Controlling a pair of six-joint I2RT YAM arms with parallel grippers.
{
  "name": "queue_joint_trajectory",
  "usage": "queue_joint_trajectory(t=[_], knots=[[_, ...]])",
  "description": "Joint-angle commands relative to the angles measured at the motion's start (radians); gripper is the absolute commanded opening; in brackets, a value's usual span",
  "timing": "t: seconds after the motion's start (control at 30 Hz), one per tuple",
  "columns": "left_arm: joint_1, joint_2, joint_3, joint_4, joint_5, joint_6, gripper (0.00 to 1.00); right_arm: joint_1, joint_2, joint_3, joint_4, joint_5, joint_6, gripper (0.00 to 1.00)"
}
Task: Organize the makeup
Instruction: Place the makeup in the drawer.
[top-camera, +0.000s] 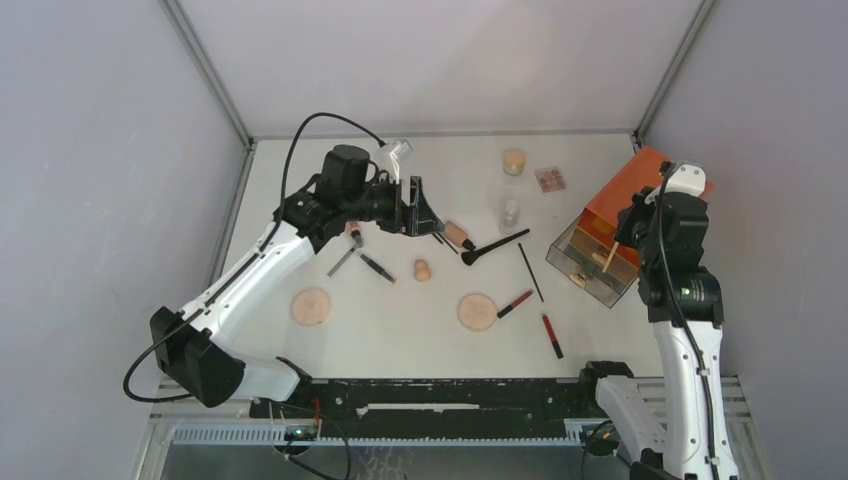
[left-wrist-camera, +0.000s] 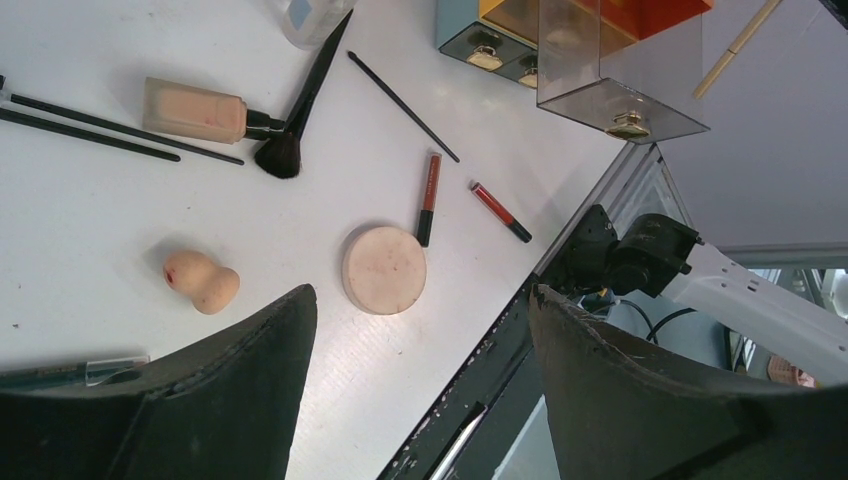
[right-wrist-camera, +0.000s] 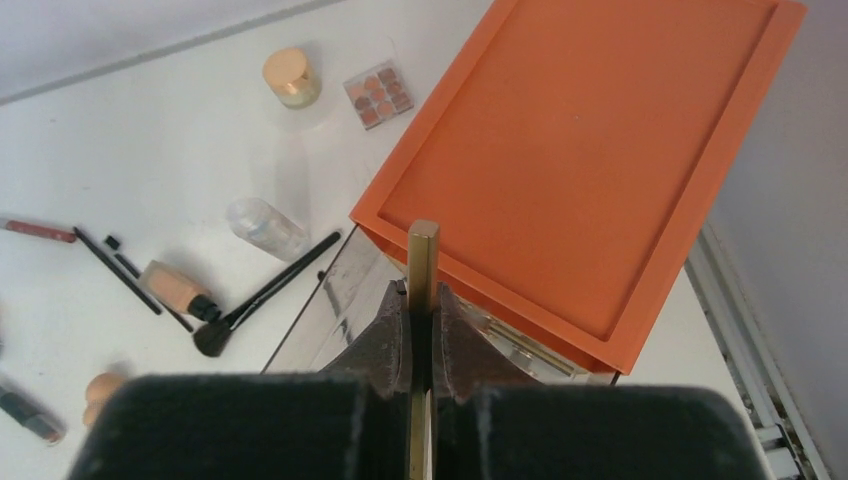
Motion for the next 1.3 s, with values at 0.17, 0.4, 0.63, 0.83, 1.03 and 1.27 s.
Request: queue_joint_trajectory(t=[0.17,0.4,0.63,0.83,1.03,1.27], knots=[[-0.003,-0.001,0.004,0.031,0.032,0.019,0.81,0.003,0.126,0.024,-0.065,0.131,0.104,0.0],[-0.003,-0.006,-0.008,0.036,0.03,0.016,0.81,0.007,0.167,0.002,-0.095,0.062,0.128,0.0],[-0.003,-0.004,-0.007,0.043,0.03,0.015,0.81,0.023,0.197,0.001,-0.092,-0.052,0.087,0.01],[-0.003,0.002,-0.007,0.042,0.024,0.019,0.81,0.033,0.225,0.001,-0.115,-0.117,0.081,0.19],[-0.003,-0.001,-0.014,0.041,0.022,0.016,0.81,0.03,0.187,0.004,-0.102,-0.129,0.082,0.41],[-0.003,0.002,-0.021,0.044,0.025,0.013,0.81,0.01,0.167,0.009,-0.104,-0.125,0.101,0.4]])
